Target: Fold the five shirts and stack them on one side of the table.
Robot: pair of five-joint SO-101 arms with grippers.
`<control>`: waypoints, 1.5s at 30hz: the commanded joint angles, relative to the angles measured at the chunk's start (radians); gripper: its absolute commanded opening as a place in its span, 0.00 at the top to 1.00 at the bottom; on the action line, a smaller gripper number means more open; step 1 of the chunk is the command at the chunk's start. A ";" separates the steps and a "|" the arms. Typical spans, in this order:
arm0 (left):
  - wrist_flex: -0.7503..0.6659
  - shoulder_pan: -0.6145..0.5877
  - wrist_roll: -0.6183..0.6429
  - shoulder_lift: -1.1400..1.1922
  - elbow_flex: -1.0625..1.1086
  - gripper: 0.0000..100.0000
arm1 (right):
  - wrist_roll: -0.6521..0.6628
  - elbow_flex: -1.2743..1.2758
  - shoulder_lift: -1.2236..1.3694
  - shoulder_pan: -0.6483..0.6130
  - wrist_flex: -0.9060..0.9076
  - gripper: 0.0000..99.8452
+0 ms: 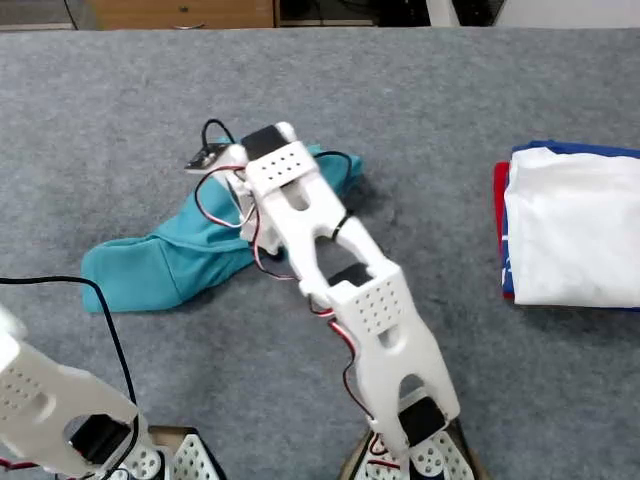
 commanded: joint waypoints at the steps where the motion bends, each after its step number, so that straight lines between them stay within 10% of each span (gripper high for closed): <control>1: 0.011 -0.006 0.000 -0.062 -0.048 0.80 | 0.008 0.021 -0.081 0.033 0.015 0.87; 25: 0.011 -0.026 0.000 -0.058 -0.046 0.80 | 0.012 -0.050 0.015 -0.056 -0.017 0.87; 45: 0.011 -0.017 -0.002 -0.062 -0.081 0.80 | 0.106 -0.038 -0.163 0.140 0.018 1.00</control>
